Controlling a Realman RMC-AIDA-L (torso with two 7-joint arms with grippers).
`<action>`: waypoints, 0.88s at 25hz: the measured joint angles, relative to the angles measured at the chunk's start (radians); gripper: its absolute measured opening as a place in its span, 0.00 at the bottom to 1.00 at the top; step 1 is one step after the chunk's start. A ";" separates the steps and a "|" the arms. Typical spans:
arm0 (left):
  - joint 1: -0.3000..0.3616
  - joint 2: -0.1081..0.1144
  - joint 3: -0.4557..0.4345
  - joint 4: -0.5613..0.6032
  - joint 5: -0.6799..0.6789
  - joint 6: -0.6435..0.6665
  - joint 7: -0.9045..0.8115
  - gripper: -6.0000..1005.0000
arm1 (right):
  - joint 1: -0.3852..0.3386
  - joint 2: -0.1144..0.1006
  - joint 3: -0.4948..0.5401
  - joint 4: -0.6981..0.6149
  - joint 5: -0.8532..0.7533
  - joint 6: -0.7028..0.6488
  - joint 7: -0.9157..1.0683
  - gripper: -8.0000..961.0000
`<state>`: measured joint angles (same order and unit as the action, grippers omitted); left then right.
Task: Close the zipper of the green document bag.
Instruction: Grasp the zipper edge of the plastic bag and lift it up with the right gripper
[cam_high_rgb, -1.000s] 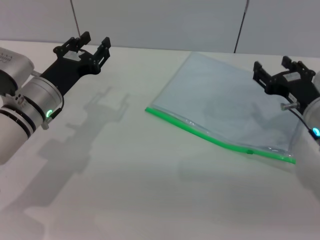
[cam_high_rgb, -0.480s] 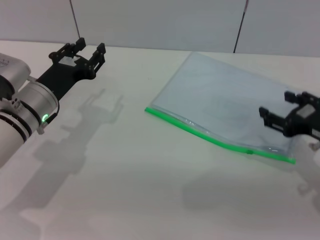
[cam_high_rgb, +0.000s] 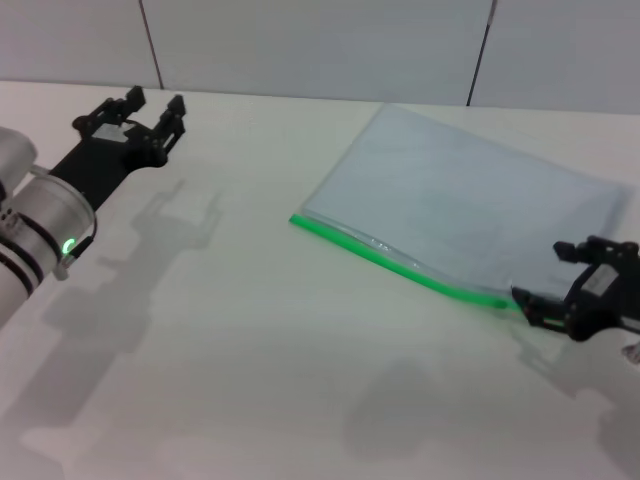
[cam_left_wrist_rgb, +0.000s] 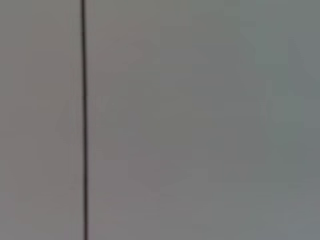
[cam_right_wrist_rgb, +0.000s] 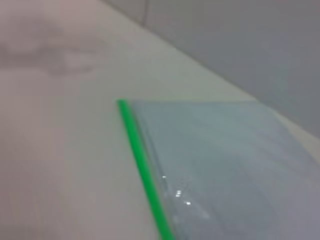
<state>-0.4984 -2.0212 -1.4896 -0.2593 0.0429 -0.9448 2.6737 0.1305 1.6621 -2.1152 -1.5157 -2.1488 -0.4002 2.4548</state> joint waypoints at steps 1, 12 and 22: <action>0.004 0.002 -0.005 0.000 0.000 0.000 0.000 0.55 | -0.010 0.029 0.039 -0.003 0.000 -0.054 -0.057 0.79; 0.030 0.009 -0.031 0.000 0.000 0.006 0.001 0.55 | -0.103 0.365 0.527 0.003 -0.117 -0.493 -0.670 0.79; 0.043 0.013 -0.045 0.000 -0.012 0.014 0.001 0.54 | -0.098 0.370 0.453 0.025 -0.228 -0.451 -0.717 0.78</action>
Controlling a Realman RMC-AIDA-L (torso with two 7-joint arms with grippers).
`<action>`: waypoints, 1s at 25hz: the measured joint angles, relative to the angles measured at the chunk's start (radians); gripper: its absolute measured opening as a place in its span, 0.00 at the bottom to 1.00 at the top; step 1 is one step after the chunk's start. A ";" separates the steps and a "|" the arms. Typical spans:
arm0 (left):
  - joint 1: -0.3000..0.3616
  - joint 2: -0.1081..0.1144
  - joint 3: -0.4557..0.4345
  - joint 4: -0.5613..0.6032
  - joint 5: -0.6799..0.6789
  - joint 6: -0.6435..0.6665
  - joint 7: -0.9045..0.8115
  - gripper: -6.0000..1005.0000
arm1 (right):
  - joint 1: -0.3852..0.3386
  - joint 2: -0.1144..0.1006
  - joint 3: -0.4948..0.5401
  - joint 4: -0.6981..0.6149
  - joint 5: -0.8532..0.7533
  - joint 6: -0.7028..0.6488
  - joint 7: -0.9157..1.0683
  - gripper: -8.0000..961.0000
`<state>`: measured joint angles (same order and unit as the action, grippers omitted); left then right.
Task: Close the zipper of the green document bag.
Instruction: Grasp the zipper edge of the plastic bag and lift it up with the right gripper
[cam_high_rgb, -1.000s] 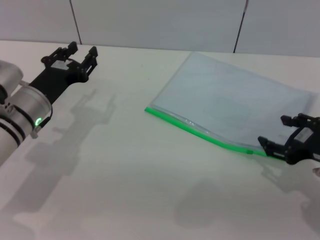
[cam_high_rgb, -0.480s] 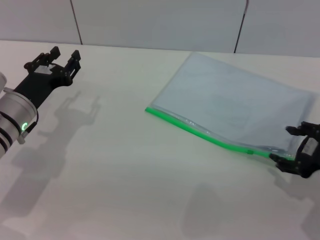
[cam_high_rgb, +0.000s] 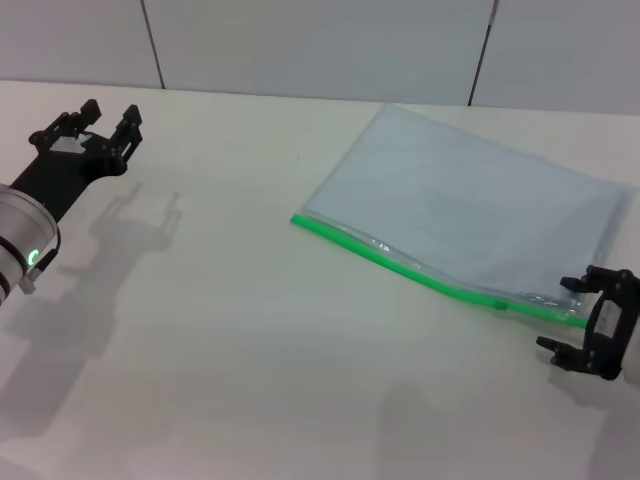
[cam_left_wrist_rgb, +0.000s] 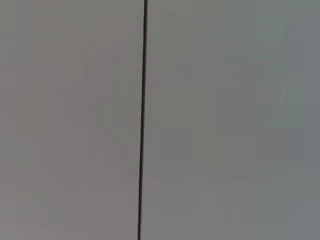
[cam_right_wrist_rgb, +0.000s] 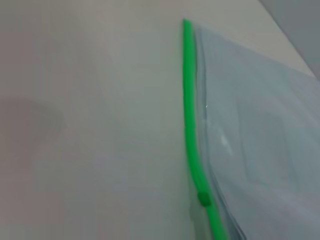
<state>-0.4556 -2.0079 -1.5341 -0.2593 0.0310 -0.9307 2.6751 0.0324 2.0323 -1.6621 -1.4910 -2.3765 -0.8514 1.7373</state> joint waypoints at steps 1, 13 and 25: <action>0.000 0.000 -0.002 0.000 0.000 0.000 0.000 0.54 | 0.000 0.000 0.000 0.000 0.000 0.000 0.000 0.77; -0.007 -0.002 -0.011 0.000 0.000 0.000 0.005 0.54 | 0.001 0.002 -0.062 0.069 -0.032 0.256 0.007 0.73; -0.017 -0.007 -0.010 0.000 0.000 0.006 0.005 0.54 | 0.079 -0.001 -0.163 0.199 -0.035 0.449 0.005 0.69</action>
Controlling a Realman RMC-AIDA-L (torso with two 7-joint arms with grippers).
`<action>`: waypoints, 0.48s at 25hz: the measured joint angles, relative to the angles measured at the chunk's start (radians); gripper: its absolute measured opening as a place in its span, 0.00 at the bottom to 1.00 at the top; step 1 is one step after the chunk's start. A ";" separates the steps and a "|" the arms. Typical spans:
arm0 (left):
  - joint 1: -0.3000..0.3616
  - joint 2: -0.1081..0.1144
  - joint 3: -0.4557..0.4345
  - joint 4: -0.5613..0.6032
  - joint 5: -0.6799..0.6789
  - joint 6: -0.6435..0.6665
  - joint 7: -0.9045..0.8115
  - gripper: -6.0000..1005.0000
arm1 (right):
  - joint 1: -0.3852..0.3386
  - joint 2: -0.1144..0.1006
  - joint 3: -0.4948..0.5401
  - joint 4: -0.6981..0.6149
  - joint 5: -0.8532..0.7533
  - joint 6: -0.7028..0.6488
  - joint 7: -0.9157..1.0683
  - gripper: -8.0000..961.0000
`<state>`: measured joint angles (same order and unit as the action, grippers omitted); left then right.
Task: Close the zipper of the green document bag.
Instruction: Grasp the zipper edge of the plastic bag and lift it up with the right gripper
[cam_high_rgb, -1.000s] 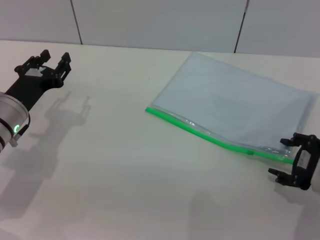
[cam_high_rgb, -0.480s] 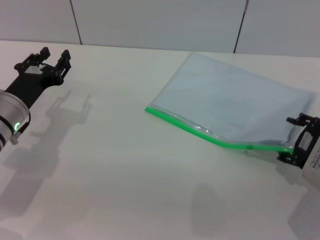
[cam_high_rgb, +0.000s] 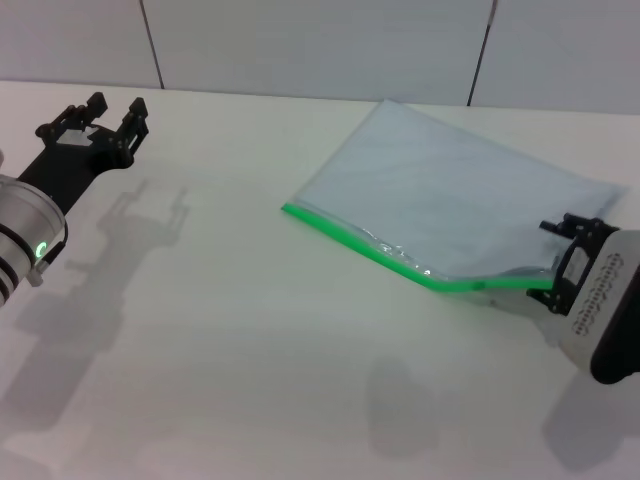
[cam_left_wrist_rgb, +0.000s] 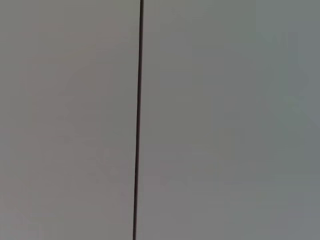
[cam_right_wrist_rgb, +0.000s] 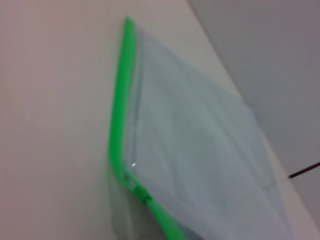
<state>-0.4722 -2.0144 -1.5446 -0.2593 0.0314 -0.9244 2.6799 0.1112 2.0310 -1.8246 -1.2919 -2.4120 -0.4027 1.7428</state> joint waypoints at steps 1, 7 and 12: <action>-0.001 0.000 0.000 0.000 0.000 0.002 0.000 0.54 | 0.009 0.000 -0.004 0.015 0.000 0.001 0.000 0.69; -0.003 0.000 0.000 0.000 0.000 0.004 0.000 0.54 | 0.038 0.001 -0.018 0.044 -0.021 0.009 0.001 0.65; -0.006 0.000 0.000 0.000 0.003 0.005 0.000 0.54 | 0.039 0.003 -0.014 0.035 -0.032 0.018 0.003 0.48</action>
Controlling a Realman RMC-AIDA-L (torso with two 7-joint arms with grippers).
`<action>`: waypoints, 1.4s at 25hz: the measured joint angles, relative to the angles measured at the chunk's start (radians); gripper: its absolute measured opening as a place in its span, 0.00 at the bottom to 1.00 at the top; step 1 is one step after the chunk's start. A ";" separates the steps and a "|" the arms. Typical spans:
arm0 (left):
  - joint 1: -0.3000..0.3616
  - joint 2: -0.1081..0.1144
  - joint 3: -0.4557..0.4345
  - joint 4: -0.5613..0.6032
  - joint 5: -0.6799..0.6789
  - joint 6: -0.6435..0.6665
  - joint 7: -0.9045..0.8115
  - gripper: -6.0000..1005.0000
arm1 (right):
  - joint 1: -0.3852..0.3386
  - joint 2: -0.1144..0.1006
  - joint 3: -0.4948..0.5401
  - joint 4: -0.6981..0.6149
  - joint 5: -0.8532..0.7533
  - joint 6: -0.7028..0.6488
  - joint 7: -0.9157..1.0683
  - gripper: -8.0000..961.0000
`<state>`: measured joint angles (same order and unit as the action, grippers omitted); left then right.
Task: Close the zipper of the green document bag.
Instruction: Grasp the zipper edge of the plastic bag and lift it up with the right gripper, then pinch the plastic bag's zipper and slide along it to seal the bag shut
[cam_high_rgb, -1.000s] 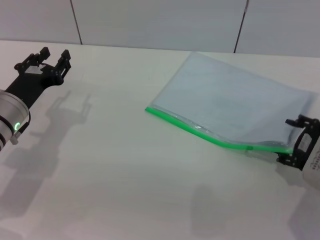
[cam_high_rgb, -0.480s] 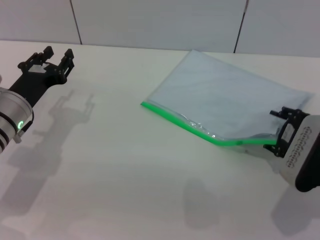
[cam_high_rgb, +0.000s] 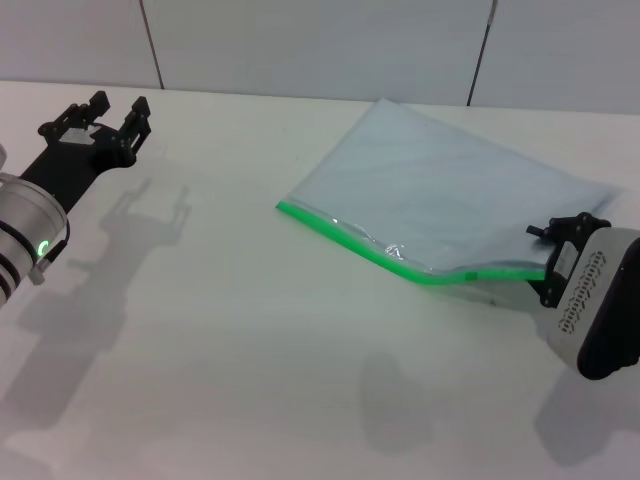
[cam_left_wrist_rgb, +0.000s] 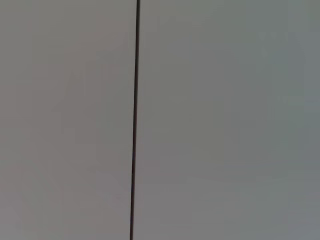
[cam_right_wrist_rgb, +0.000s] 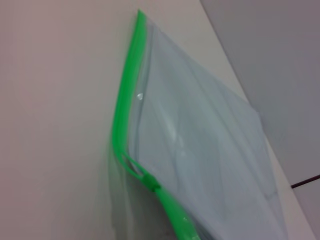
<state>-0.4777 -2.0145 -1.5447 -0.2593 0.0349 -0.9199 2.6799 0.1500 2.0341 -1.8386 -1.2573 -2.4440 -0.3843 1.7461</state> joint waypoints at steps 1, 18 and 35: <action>0.000 0.000 0.000 0.000 0.000 0.000 0.000 0.54 | -0.001 0.001 0.001 -0.002 -0.001 0.000 0.000 0.41; -0.004 0.010 0.015 -0.080 0.283 0.002 -0.015 0.54 | -0.092 -0.003 0.047 -0.256 0.002 -0.197 0.059 0.23; 0.159 -0.003 0.015 -0.519 0.743 0.000 -0.207 0.54 | -0.127 -0.004 0.152 -0.465 0.070 -0.461 0.126 0.10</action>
<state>-0.3184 -2.0179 -1.5292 -0.7781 0.7775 -0.9195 2.4733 0.0231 2.0300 -1.6868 -1.7225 -2.3736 -0.8456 1.8725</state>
